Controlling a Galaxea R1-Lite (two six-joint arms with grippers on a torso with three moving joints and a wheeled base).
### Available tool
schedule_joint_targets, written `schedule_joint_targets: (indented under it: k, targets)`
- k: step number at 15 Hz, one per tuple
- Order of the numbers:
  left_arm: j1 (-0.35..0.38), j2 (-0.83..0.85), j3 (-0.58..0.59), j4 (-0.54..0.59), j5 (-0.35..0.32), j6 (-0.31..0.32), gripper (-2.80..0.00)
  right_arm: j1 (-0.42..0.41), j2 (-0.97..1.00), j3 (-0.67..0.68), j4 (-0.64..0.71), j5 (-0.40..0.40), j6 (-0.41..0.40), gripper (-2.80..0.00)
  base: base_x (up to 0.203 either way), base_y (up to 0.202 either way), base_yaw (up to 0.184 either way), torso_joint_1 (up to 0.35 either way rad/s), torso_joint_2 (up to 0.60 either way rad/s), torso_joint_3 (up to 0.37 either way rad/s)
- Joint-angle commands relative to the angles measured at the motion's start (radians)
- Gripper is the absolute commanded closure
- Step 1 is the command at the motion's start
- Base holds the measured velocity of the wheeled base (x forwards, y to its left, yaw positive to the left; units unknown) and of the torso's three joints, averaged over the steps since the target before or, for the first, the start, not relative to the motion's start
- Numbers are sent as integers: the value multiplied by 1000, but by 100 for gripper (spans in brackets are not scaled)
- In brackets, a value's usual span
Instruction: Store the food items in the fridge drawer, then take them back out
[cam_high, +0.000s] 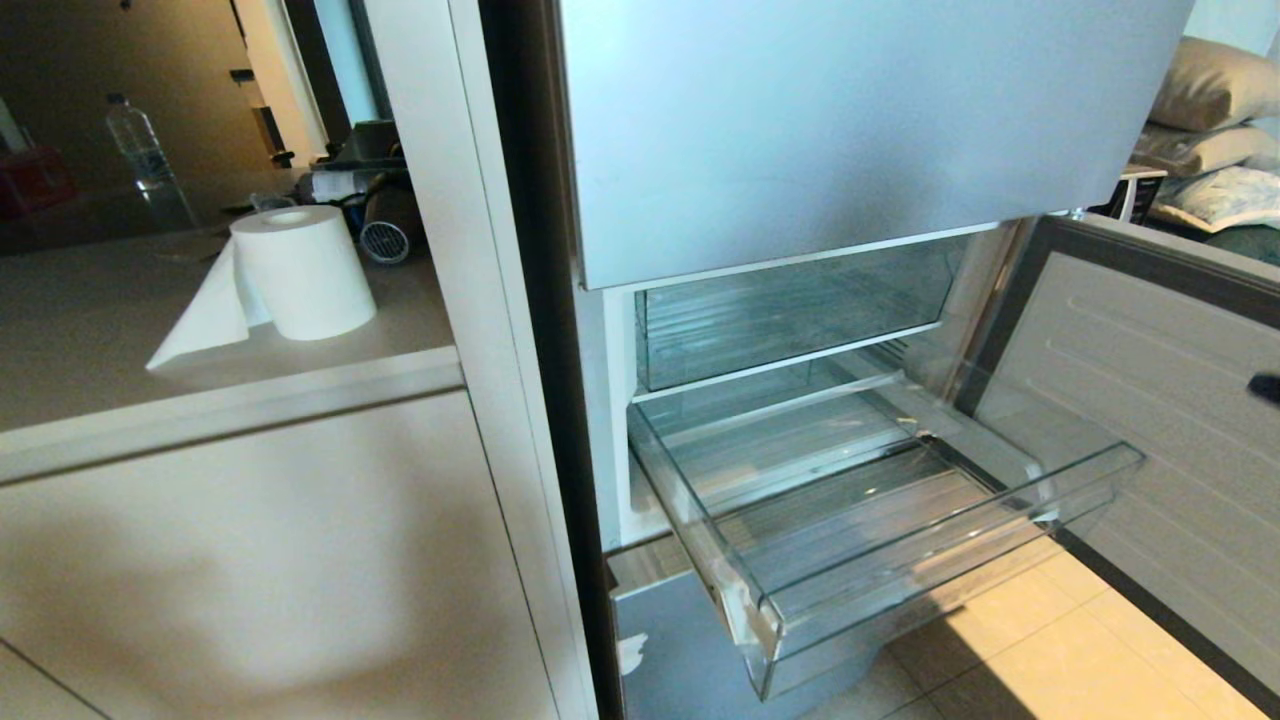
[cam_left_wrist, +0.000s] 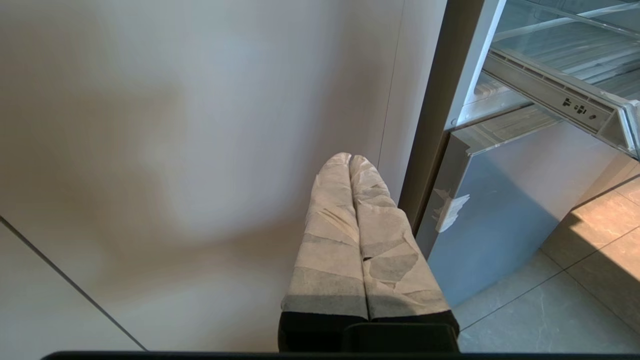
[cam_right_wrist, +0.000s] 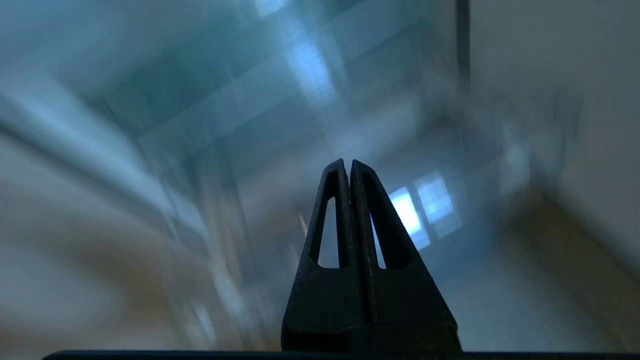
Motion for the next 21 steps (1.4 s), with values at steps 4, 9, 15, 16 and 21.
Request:
schedule_joint_targets:
  k: [4,9,15,16,21]
  targets:
    - [1,2,2,0,0,0,0,130,178,129,151,-55,17,0,0,0,0,0,0,0]
    - [1,2,2,0,0,0,0,214,439,165,112,-51,23,0,0,0,0,0,0,0]
    - [1,2,2,0,0,0,0,282,908,74,-406,-56,66,0,0,0,0,0,0,0]
    - [1,2,2,0,0,0,0,287,966,36,-554,-63,107,0,0,0,0,0,0,0]
    - [1,2,2,0,0,0,0,293,963,57,-888,-132,198,0,0,0,0,0,0,0]
